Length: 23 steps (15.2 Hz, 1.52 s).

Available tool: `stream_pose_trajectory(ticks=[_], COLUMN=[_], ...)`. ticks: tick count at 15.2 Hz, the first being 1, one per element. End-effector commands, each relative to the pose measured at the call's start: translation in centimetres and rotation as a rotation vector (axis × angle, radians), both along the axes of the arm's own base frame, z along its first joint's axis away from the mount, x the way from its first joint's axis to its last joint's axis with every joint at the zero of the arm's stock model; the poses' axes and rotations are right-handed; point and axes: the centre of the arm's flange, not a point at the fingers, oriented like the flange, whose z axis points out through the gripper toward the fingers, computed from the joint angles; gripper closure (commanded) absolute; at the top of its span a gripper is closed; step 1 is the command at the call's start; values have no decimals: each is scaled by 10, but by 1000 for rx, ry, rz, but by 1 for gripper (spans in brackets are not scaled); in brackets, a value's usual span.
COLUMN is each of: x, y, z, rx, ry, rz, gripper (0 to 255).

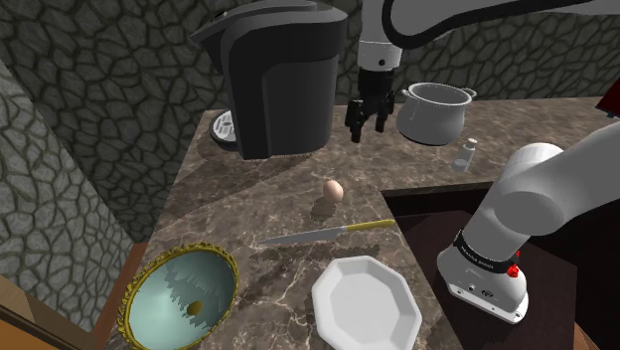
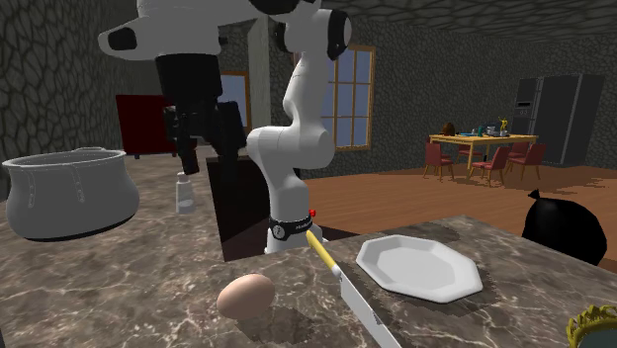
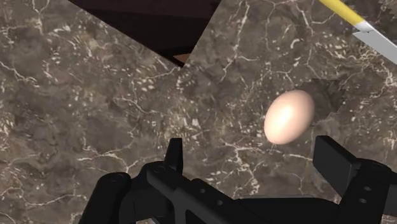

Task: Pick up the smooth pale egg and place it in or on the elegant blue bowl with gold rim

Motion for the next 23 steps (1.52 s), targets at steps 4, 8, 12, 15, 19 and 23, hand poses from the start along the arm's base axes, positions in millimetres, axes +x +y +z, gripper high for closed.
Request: stream_pose_trajectory(ticks=[4, 8, 12, 15, 19, 23], x=[25, 45, 54, 50, 46, 46], y=[41, 73, 90, 90, 90, 90], z=[-53, -96, -126, -141, -159, -159], rx=[-18, -33, -41, -41, -41, -41], ry=[67, 121, 151, 151, 151, 151], rz=[-44, -78, -96, -96, -96, -96], gripper=[0, 0, 0, 0, 0, 0])
